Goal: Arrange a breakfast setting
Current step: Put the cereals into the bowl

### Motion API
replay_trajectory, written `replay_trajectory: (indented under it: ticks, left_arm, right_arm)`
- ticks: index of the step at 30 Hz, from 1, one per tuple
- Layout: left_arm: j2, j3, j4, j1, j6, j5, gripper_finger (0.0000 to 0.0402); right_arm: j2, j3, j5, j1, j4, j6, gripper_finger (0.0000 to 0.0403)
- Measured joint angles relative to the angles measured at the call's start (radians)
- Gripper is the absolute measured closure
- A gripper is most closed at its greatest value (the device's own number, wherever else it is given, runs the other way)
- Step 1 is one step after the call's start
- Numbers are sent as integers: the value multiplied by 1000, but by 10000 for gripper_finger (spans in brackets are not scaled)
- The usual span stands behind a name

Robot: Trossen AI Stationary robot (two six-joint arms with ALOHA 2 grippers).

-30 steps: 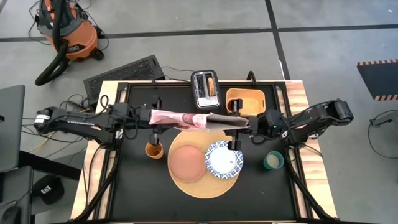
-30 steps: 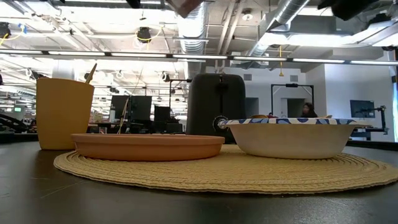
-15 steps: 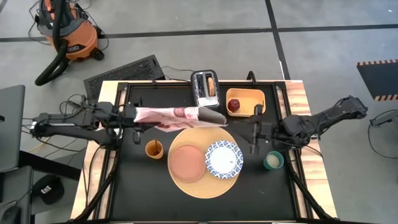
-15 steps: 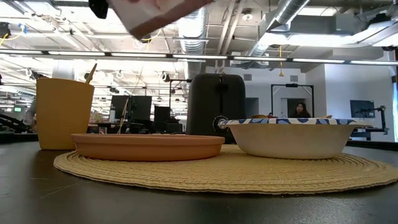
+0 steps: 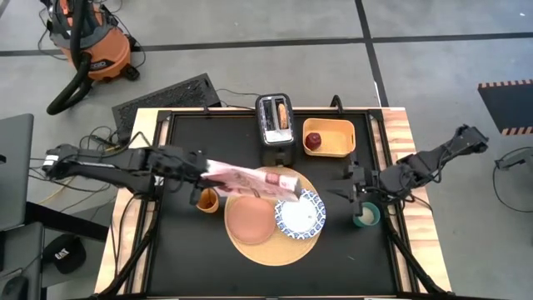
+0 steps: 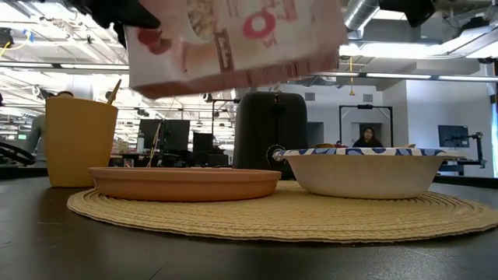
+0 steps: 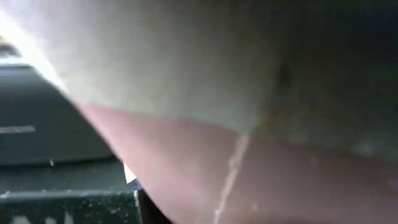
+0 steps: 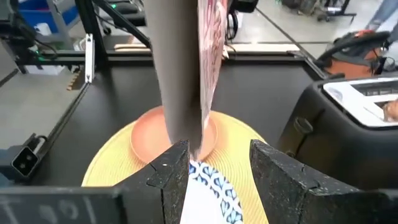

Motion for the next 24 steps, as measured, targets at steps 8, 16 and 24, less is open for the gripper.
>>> replay_trajectory:
  ticks: [8,16,24]
  left_arm:
    - [213,252,-249,-17,-9,-9,285]
    - [376,513,-491,-17,-12,-9,285]
    - [481,638,-609,-17,-12,-12,284]
  right_arm:
    - [3,0,15,5,-18,16,209]
    - [3,0,15,5,-35,23,209]
    - [3,0,14,5,-57,48,209]
